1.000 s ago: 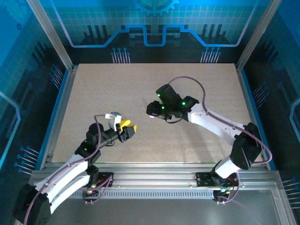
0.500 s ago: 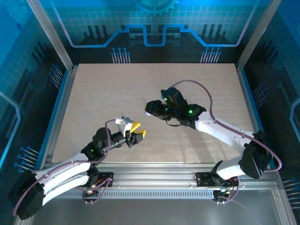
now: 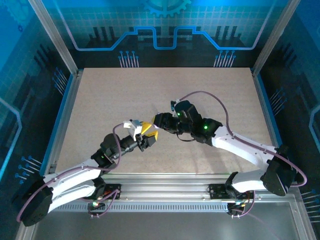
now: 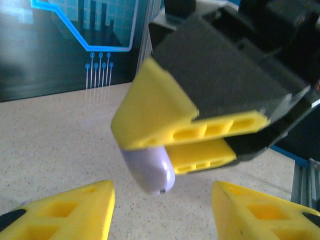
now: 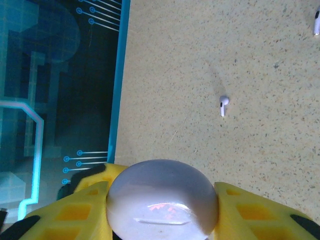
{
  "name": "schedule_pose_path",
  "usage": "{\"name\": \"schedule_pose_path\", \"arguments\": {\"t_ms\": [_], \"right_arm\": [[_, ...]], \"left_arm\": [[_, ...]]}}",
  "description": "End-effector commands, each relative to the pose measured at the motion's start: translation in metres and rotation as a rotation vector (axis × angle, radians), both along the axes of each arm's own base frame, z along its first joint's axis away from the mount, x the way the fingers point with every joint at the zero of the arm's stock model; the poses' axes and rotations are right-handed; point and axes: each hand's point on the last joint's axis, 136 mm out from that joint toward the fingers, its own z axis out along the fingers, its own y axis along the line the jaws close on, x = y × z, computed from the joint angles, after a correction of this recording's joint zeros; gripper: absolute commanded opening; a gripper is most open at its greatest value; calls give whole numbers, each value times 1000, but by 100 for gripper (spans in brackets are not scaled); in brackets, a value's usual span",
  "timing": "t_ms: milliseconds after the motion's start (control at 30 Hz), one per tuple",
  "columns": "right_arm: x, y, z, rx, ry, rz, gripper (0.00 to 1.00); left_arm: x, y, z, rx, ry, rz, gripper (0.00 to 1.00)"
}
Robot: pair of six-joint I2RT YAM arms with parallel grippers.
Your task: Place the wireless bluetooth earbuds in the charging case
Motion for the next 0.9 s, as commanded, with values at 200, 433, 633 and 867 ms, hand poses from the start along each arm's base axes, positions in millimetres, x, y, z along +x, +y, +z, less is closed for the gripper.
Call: {"name": "schedule_pose_path", "arguments": {"t_ms": [200,433,633,867], "right_arm": [[-17,11,13,87,-24,31,39],[-21,13,17,110,-33,37,39],[-23,18,18,133,-22,58,39],[-27,23,11,123,-11,78,39]], "left_arm": [[5,-8,32,-61,-84,-6,54],[5,-8,29,-63,-71,-8,46],[4,-6,30,-62,-84,-2,38],[0,-5,33,-50,-90,-10,25]]}}
